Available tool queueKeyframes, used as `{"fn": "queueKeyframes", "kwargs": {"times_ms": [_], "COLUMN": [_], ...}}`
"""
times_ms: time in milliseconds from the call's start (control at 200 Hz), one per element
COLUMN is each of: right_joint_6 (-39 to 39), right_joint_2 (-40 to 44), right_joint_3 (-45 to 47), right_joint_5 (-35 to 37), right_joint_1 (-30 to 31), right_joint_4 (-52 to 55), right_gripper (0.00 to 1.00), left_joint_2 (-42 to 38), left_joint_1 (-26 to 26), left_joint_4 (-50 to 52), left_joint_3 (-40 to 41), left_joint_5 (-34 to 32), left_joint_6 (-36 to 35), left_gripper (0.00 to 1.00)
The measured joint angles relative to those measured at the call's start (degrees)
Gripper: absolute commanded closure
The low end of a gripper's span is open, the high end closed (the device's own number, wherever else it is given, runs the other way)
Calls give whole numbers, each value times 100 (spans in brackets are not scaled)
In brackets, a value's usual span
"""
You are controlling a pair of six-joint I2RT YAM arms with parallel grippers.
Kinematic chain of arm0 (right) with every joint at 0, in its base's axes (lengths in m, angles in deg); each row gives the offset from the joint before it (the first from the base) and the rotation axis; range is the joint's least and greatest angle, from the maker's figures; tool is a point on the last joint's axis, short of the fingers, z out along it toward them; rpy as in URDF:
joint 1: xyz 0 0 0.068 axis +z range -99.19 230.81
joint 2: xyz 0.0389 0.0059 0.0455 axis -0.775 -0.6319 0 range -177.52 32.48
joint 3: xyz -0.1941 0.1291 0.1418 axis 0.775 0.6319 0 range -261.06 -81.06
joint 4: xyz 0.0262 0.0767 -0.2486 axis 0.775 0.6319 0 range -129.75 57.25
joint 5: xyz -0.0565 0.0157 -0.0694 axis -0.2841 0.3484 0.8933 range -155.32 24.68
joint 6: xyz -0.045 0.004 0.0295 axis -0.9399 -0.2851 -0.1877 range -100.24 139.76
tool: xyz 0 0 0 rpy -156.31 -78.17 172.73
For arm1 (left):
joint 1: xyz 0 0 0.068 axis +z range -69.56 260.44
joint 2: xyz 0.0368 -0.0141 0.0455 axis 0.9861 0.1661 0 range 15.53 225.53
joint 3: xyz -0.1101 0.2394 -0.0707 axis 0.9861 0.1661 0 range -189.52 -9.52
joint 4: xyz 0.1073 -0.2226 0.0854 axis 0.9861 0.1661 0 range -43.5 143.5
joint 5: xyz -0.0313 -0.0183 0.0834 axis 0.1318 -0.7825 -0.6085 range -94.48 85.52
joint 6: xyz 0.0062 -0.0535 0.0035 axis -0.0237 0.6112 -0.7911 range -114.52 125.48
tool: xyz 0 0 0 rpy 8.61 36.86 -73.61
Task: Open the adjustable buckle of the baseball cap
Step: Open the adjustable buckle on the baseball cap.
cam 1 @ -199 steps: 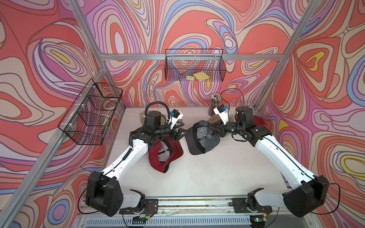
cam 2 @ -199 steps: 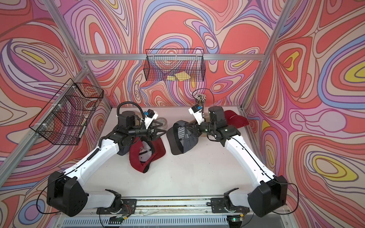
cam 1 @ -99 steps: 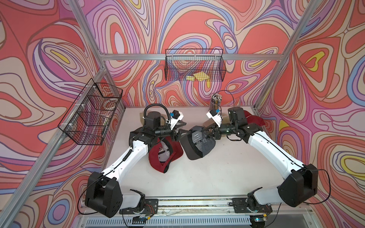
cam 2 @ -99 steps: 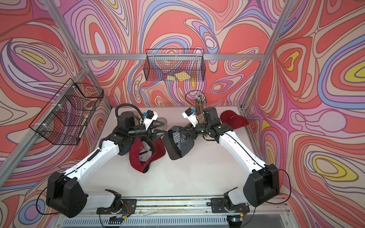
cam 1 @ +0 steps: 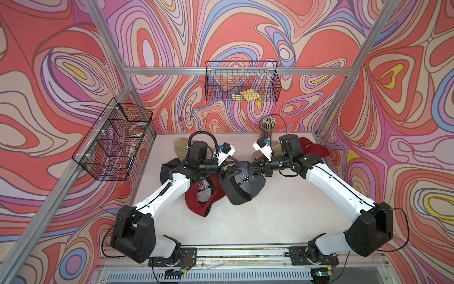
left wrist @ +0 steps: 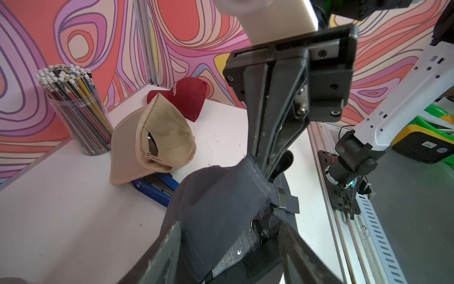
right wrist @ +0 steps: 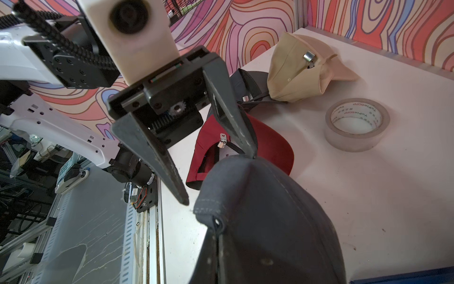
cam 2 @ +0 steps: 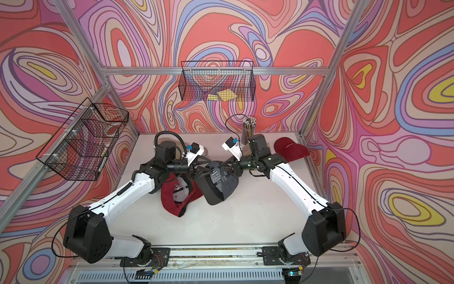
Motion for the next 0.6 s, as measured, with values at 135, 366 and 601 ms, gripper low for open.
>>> {"fn": "queueKeyframes", "kwargs": {"times_ms": [135, 366, 601], "right_joint_6": [2, 129, 629], "right_joint_2": [-33, -37, -24], "right_joint_3": [-17, -20, 184], "right_joint_5": [-20, 42, 337], "right_joint_1": [37, 72, 72], "right_joint_4": [-4, -122, -660], "right_gripper": [100, 100, 44], "left_joint_2": [66, 79, 79], "left_joint_1": [-20, -28, -37], "left_joint_4": [70, 101, 81], "left_joint_3": [-22, -48, -52], "left_joint_5": [-136, -605, -1117], "left_joint_6": [-44, -42, 304], "left_gripper": [47, 75, 100]}}
